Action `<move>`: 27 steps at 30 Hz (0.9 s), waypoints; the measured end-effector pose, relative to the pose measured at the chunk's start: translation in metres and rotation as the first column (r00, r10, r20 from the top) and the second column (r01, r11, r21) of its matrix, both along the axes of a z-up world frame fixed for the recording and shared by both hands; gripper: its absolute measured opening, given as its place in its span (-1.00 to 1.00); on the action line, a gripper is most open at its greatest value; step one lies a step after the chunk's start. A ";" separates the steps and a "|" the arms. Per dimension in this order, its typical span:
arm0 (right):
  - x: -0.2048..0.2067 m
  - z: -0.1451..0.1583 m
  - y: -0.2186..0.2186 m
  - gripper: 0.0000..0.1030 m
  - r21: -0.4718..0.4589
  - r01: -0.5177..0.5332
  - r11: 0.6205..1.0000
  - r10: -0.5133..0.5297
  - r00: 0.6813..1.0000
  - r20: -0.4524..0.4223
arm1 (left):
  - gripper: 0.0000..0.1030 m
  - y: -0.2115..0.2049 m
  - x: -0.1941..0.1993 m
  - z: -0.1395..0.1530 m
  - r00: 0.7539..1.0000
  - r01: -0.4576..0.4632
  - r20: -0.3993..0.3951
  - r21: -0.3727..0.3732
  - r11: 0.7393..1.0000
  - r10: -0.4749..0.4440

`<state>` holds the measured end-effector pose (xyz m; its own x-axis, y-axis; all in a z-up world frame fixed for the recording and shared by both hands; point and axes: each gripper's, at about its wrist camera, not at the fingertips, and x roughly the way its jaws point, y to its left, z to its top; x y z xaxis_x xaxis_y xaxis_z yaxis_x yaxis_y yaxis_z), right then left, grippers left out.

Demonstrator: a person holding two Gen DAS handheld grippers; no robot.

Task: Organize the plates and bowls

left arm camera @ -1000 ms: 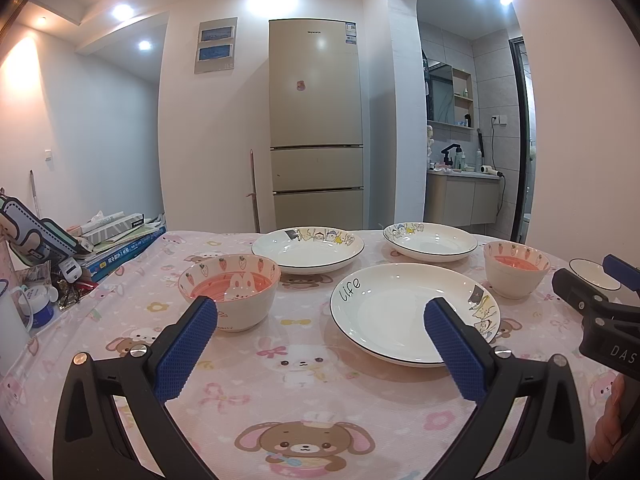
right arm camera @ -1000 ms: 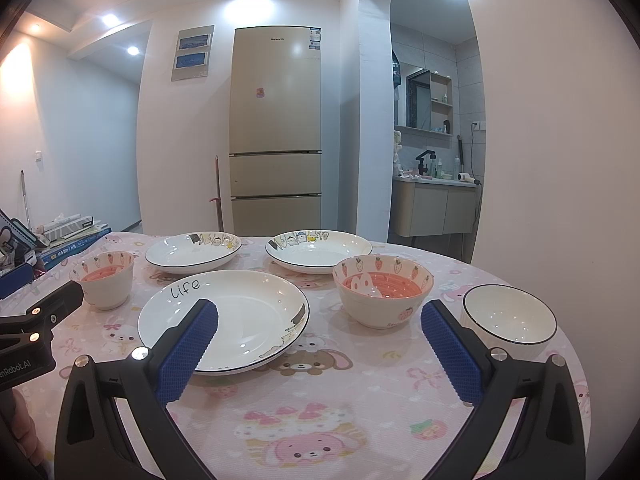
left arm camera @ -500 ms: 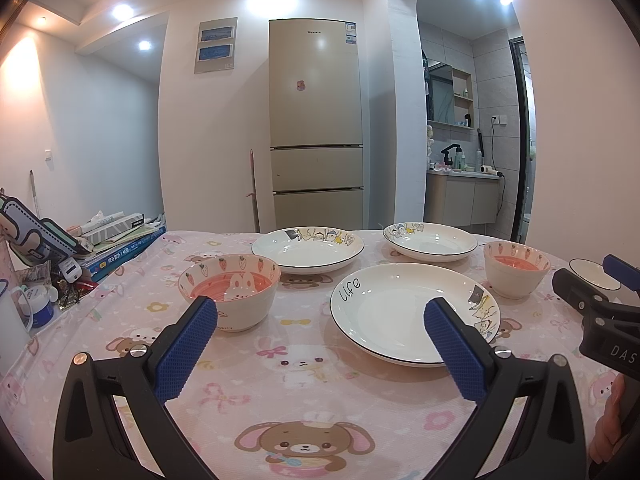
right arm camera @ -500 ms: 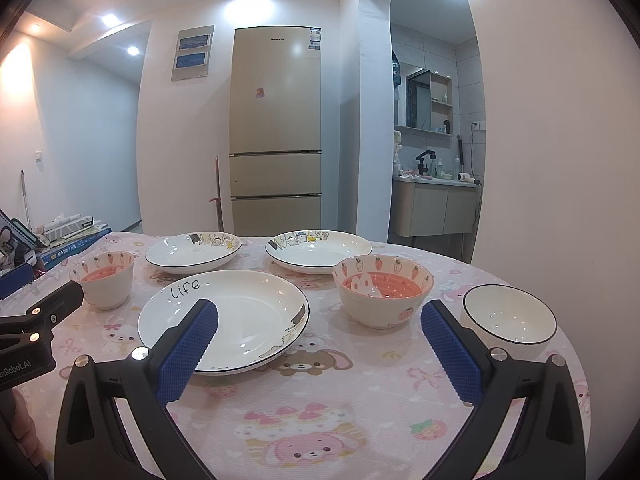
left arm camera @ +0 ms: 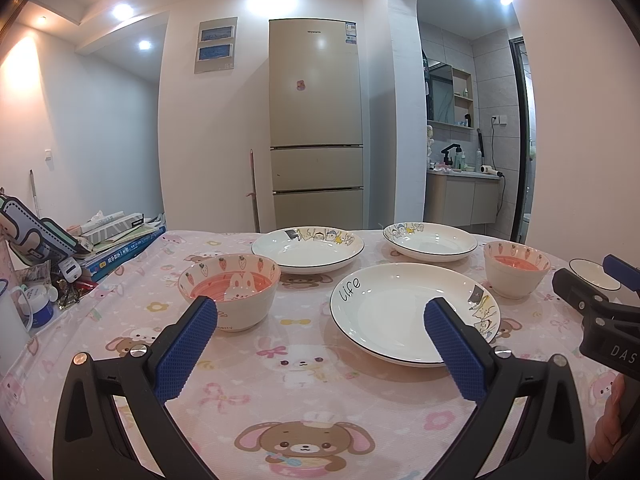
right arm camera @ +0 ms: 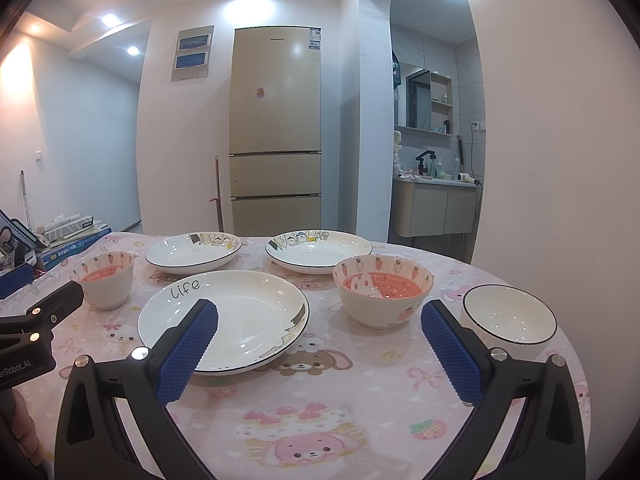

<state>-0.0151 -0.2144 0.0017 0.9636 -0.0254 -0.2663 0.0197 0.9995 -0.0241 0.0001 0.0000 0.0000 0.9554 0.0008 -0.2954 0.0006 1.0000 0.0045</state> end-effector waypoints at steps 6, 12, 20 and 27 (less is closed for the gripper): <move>0.000 0.000 0.000 1.00 0.000 0.000 1.000 0.000 1.000 0.000 | 1.00 0.000 0.000 0.000 1.000 0.000 0.000 0.000 1.000 0.000; 0.000 0.000 0.000 1.00 0.000 0.000 1.000 0.000 1.000 0.000 | 1.00 0.000 0.000 0.000 1.000 0.000 0.000 0.000 1.000 0.000; 0.000 0.000 0.000 1.00 0.000 0.000 1.000 0.000 1.000 0.000 | 1.00 0.001 0.000 0.000 1.000 -0.004 0.001 -0.004 1.000 0.004; -0.001 0.001 -0.002 1.00 0.004 0.003 1.000 -0.003 1.000 0.003 | 1.00 0.003 -0.001 0.000 1.000 0.011 0.000 -0.017 1.000 -0.011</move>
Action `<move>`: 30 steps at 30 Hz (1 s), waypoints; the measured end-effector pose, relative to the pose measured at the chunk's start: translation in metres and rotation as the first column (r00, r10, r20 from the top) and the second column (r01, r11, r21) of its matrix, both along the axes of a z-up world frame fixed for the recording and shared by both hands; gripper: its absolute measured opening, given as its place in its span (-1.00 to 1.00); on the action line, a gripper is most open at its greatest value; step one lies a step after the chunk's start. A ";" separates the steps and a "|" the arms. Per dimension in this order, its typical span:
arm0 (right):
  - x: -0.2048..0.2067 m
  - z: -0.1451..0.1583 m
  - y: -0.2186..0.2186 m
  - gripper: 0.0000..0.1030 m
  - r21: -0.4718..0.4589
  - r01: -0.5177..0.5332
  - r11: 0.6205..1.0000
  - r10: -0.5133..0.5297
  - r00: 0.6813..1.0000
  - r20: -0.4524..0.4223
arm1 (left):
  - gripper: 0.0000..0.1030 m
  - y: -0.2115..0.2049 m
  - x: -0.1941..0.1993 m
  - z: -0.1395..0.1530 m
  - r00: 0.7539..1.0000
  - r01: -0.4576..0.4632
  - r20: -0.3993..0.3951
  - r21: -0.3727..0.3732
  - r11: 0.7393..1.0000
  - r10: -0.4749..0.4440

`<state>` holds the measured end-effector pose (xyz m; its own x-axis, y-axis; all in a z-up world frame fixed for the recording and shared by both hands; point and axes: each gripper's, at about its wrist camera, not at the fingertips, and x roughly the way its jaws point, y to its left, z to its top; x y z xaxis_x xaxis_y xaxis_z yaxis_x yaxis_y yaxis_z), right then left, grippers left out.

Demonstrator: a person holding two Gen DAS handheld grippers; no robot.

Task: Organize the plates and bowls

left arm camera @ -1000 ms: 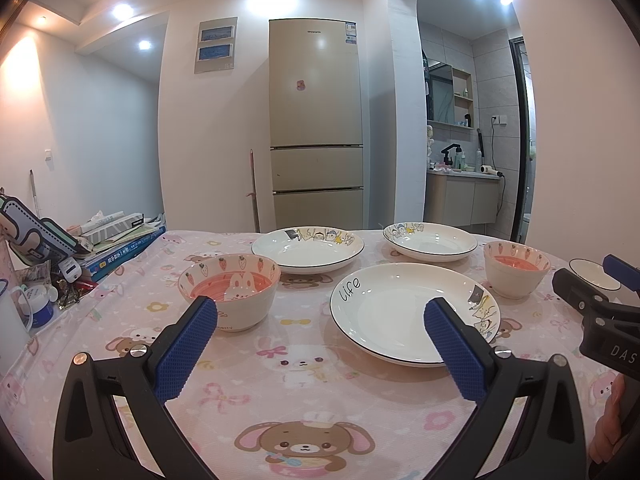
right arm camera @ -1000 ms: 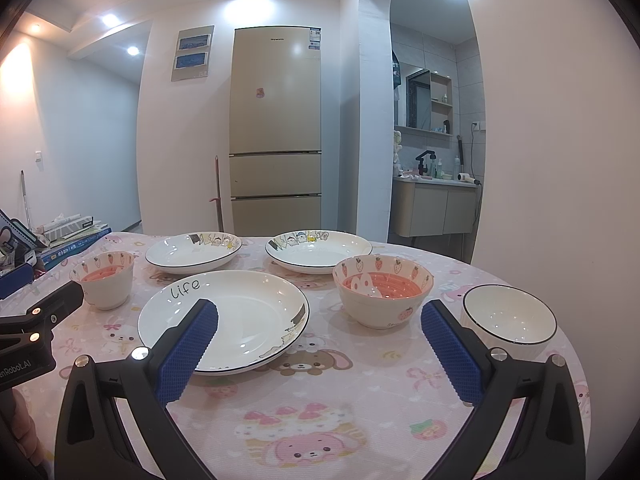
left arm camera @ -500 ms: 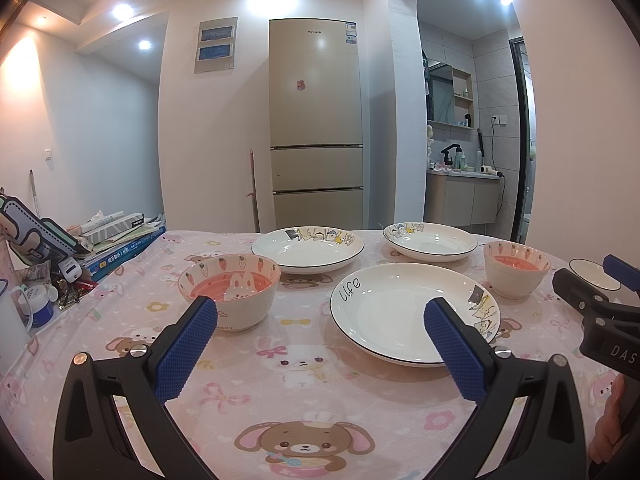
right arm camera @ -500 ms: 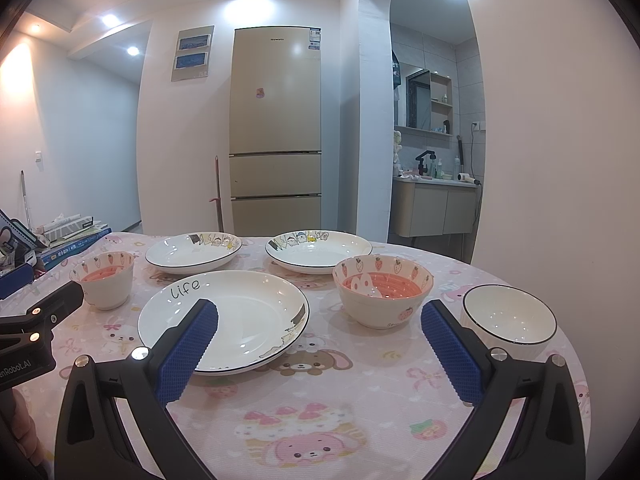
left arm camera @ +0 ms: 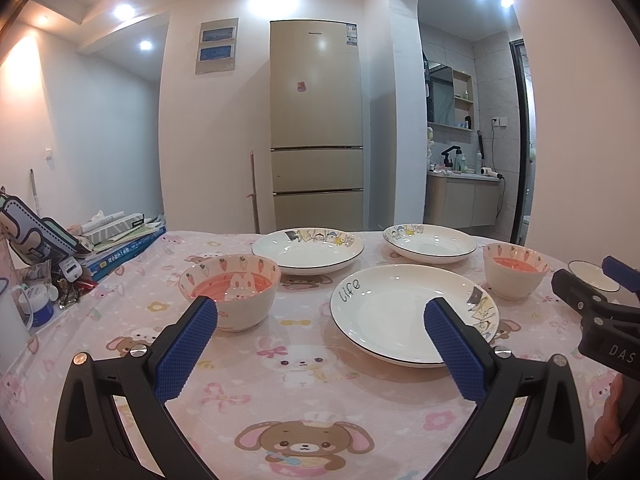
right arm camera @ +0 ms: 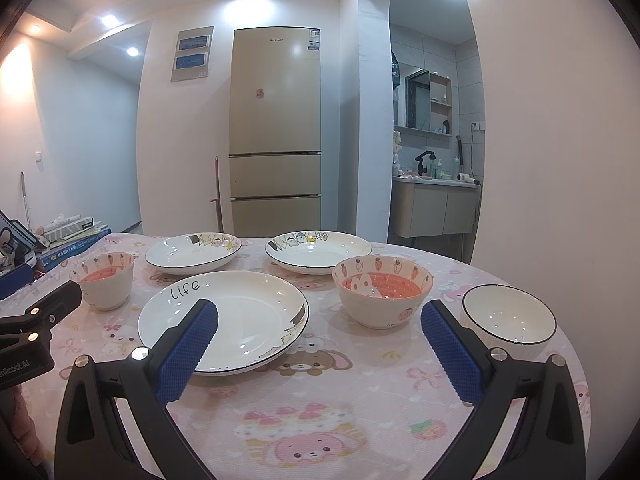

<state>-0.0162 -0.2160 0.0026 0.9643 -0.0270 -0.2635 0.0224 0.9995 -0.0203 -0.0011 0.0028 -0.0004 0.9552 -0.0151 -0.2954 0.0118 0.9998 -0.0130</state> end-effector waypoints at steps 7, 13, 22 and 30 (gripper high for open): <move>-0.013 0.005 -0.007 1.00 0.029 -0.029 0.999 0.028 0.999 0.022 | 1.00 -0.019 -0.018 0.020 0.996 -0.048 0.086 0.204 0.978 0.031; -0.038 0.044 -0.010 1.00 -0.004 -0.003 1.000 0.003 0.988 0.154 | 1.00 0.003 -0.022 0.052 0.997 0.028 0.075 0.020 0.999 -0.029; -0.025 0.093 -0.004 1.00 -0.055 0.018 0.998 -0.004 0.970 0.245 | 1.00 0.006 -0.025 0.108 0.980 -0.016 0.198 -0.008 1.000 0.018; 0.002 0.127 -0.003 1.00 -0.013 0.001 1.000 0.004 0.926 0.376 | 1.00 0.007 0.009 0.127 0.967 -0.001 0.255 -0.035 0.999 0.010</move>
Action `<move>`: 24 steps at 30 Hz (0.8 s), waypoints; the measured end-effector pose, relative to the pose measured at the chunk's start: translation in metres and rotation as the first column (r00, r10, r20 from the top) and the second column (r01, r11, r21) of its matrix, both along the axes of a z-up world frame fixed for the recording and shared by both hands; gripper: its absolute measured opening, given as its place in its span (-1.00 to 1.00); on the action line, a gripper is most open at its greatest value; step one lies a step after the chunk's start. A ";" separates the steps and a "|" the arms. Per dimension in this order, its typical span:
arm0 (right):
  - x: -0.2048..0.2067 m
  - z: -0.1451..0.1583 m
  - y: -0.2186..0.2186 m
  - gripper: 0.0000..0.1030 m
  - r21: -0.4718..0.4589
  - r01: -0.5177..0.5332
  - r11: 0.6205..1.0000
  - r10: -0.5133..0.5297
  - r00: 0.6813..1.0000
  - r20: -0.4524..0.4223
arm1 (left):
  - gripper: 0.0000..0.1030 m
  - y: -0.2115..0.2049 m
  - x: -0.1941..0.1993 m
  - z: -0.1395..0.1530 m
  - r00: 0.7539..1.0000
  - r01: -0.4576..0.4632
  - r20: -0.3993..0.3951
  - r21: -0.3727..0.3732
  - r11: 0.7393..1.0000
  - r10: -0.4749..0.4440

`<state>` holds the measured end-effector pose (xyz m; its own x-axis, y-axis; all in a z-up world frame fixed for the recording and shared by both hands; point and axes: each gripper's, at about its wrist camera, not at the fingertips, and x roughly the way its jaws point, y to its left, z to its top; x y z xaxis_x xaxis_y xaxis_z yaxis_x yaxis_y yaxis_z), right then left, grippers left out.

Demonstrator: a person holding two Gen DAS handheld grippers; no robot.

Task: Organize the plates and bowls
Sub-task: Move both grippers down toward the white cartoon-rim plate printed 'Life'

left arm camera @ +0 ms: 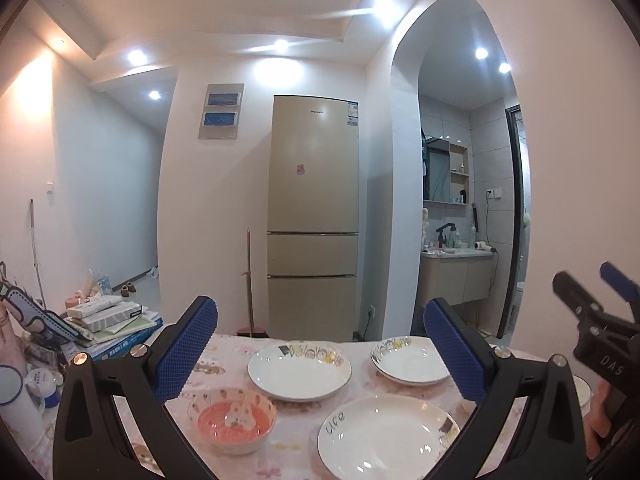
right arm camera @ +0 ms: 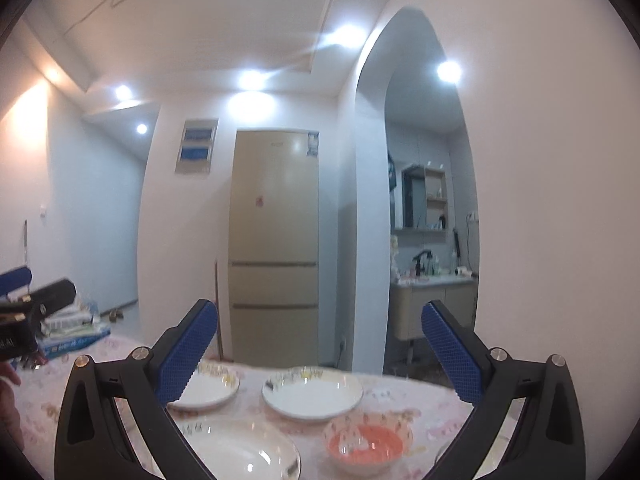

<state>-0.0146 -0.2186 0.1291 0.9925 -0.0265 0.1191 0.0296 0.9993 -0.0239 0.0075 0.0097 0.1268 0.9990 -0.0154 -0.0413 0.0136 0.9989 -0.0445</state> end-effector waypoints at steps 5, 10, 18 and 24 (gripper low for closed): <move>0.020 0.005 0.006 1.00 -0.013 0.012 1.000 -0.011 0.997 0.075 | 1.00 -0.005 0.016 -0.006 0.997 0.043 0.064 -0.004 0.999 -0.043; 0.038 -0.006 0.008 1.00 -0.010 0.003 1.000 -0.002 0.998 0.069 | 1.00 -0.006 0.020 -0.014 0.987 0.019 0.162 0.002 1.000 -0.019; 0.059 -0.023 0.003 1.00 0.044 -0.026 0.999 0.029 0.997 -0.065 | 1.00 -0.011 0.030 -0.025 0.992 -0.089 0.089 0.012 0.996 0.087; 0.081 -0.043 0.001 1.00 0.017 -0.061 0.998 0.063 0.981 -0.182 | 1.00 -0.019 0.048 -0.050 1.000 -0.002 0.010 0.035 0.999 0.002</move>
<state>0.0661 -0.2178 0.0858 0.9973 0.0351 -0.0641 -0.0360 0.9993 -0.0119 0.0558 -0.0093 0.0771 0.9994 -0.0118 -0.0322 0.0115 0.9999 -0.0092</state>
